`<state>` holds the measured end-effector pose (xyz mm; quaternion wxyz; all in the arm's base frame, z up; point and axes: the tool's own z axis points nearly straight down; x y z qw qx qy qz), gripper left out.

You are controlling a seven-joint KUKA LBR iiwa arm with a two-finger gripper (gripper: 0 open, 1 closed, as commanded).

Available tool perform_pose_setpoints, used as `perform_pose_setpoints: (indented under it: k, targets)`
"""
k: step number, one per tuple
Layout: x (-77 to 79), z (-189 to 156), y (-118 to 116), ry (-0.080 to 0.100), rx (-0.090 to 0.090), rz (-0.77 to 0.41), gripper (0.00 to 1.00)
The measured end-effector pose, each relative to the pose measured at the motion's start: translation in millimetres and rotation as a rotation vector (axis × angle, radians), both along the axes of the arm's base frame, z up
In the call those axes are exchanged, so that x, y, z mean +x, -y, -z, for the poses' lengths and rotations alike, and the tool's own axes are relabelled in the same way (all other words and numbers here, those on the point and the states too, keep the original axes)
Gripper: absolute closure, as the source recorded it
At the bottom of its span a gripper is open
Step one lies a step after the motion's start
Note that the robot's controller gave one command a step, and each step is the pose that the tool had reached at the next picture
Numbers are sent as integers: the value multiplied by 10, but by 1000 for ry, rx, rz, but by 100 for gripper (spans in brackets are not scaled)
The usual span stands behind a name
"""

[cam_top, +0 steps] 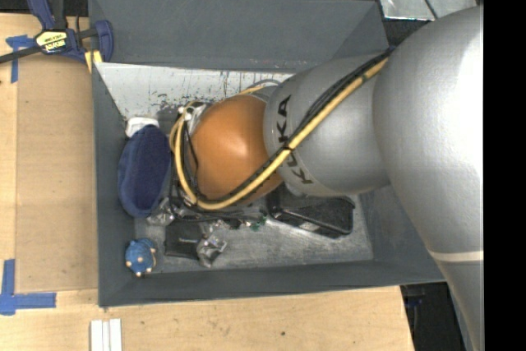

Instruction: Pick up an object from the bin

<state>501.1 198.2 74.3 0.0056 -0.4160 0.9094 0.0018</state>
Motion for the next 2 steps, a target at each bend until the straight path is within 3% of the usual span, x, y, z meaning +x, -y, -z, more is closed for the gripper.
perform_pose_setpoints:
  k: [1, 2]
  targets:
    - [14, -18, -17, -3, -2, 5, 0]
    - [48, -52, -36, 8, 5, 5, 100]
